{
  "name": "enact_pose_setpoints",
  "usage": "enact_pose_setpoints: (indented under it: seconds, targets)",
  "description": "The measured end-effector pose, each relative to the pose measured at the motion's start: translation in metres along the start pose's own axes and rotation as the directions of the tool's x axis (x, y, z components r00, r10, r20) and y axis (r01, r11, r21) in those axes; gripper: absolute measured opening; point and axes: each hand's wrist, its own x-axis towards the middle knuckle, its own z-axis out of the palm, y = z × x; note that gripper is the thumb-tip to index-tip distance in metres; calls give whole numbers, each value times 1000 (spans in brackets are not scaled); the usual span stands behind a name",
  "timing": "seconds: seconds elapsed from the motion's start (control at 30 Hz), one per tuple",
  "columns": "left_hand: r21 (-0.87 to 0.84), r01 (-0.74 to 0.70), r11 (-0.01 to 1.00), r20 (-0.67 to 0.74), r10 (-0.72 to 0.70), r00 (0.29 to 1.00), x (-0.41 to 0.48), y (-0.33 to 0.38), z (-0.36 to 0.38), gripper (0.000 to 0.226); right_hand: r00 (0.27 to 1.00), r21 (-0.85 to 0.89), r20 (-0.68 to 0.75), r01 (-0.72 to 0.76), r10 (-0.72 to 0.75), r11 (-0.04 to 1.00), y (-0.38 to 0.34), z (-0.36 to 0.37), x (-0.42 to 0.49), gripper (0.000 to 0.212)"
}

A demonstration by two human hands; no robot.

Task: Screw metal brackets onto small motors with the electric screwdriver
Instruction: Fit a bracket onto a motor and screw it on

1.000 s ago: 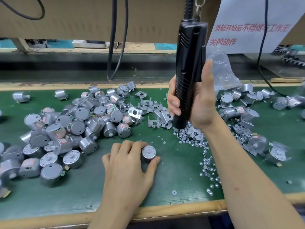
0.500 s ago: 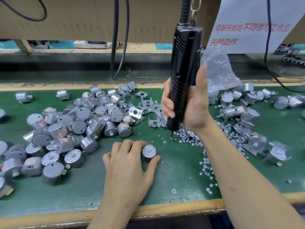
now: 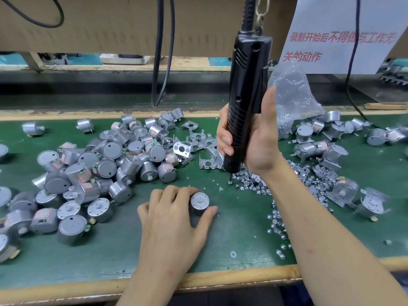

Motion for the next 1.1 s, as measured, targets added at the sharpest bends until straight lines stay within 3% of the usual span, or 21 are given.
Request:
enact_pose_setpoints:
  seconds: [0.13, 0.33, 0.47, 0.57, 0.73, 0.87, 1.0, 1.1]
  targets:
    - [-97, 4, 995, -67, -10, 998, 6, 3, -6, 49, 1000, -11, -4, 4, -4, 1000, 0, -2, 0, 81]
    - [-115, -22, 993, -46, 17, 999, 57, 9, -20, 19, 999, 36, -26, 43, -42, 998, -8, -5, 0, 80]
    - [79, 36, 996, 187, -50, 981, 86, 21, -10, 22, 999, 41, -26, 45, -44, 998, -9, -3, 0, 81]
    - [264, 6, 964, 235, -70, 969, 92, 31, -1, 23, 1000, 67, -8, 29, -28, 997, -8, -1, -1, 80]
    - [313, 10, 950, 184, -71, 980, 92, 35, 0, 10, 1000, 93, 22, 10, -12, 996, -3, 2, -1, 75]
    - [331, -88, 939, 104, 57, 993, 89, 32, -17, 10, 999, 88, 27, 16, -19, 996, -3, 4, -1, 73]
    - [270, -167, 948, 24, 166, 986, 82, 16, -34, 14, 999, 97, 33, 13, -17, 995, -3, 6, -1, 74]
    - [177, -152, 972, -79, 168, 983, 64, -2, -42, 8, 999, 107, 48, -3, -2, 994, -3, 9, -1, 75]
